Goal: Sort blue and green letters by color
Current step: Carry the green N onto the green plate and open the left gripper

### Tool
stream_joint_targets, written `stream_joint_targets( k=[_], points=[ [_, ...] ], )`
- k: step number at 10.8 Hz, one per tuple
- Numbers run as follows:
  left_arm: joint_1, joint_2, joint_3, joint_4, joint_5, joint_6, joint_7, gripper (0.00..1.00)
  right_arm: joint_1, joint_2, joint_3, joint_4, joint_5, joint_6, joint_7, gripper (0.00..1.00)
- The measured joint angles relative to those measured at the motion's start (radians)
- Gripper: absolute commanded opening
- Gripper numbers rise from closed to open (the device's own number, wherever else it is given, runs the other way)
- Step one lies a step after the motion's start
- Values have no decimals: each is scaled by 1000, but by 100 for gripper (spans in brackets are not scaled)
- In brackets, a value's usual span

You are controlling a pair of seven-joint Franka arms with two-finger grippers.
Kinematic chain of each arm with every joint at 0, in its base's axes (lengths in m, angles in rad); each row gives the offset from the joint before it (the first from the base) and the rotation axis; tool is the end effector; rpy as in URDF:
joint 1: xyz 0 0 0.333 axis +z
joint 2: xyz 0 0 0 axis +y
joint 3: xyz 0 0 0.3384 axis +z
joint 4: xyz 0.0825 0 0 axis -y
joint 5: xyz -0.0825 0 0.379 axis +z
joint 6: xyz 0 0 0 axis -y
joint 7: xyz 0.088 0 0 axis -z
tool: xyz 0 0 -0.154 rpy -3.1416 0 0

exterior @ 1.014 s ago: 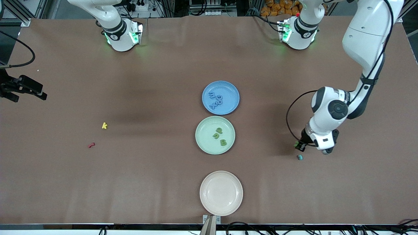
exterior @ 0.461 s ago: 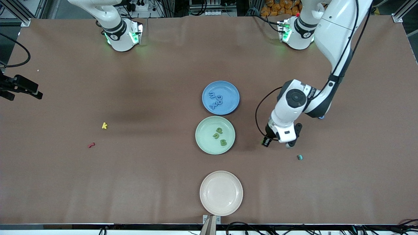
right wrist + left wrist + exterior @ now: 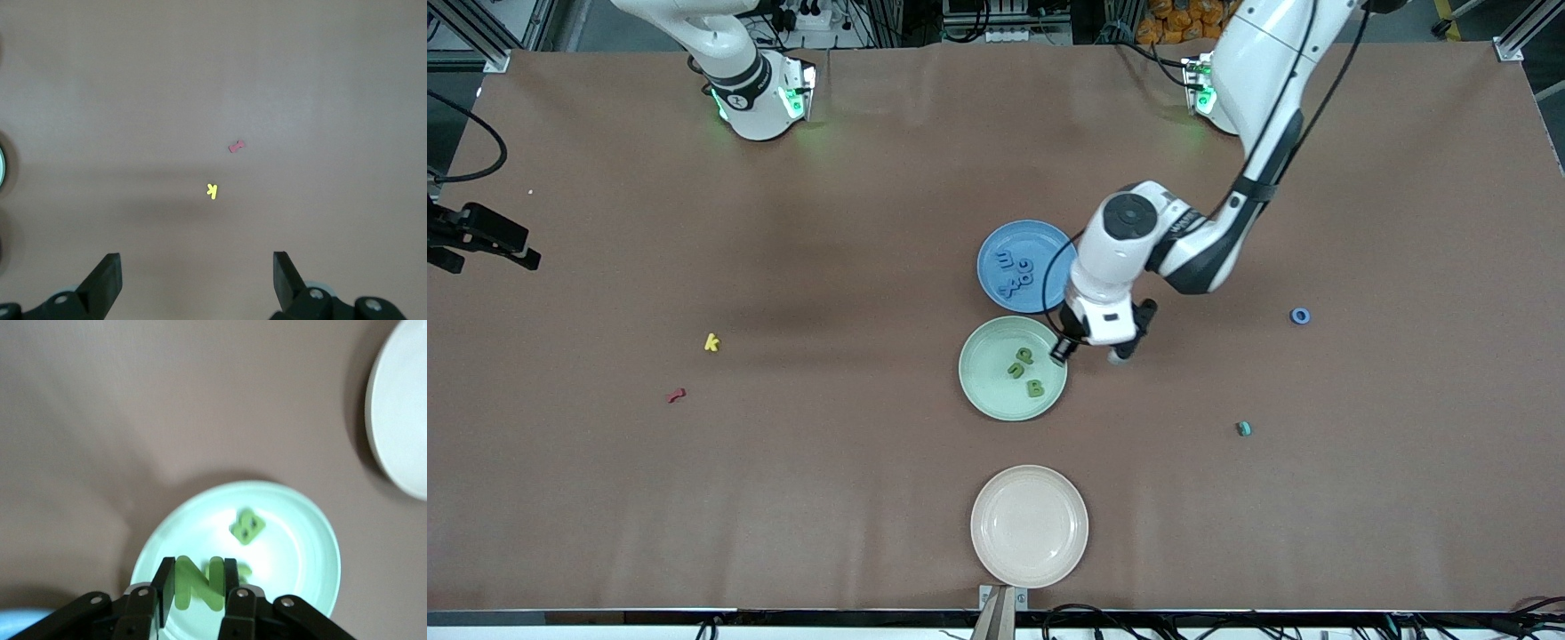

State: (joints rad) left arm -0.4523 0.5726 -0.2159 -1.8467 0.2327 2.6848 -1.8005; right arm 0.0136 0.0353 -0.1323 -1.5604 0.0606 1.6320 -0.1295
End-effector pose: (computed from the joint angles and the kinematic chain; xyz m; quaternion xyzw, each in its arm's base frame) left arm 0.5479 -0.4221 0.2256 0.8715 0.4692 0.0564 0.1306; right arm 0.5660 -0.0572 0.5910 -0.9994 -0.0042 -0.0216 0.0255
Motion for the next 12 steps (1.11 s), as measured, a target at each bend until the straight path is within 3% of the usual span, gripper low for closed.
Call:
stream_joint_targets(
  k=[1,7,12],
  points=[
    [-31,4,2,6,0,0,-10,100,0,-2,0,1,0,0,0,100],
    [-30,15,33,84,4,-151,-5,100,0,-9,0,5,0,-10,0,100],
    [192,-7,43,170,35,-456,430,100,0,-23,-1,8,0,-24,0,100]
  ],
)
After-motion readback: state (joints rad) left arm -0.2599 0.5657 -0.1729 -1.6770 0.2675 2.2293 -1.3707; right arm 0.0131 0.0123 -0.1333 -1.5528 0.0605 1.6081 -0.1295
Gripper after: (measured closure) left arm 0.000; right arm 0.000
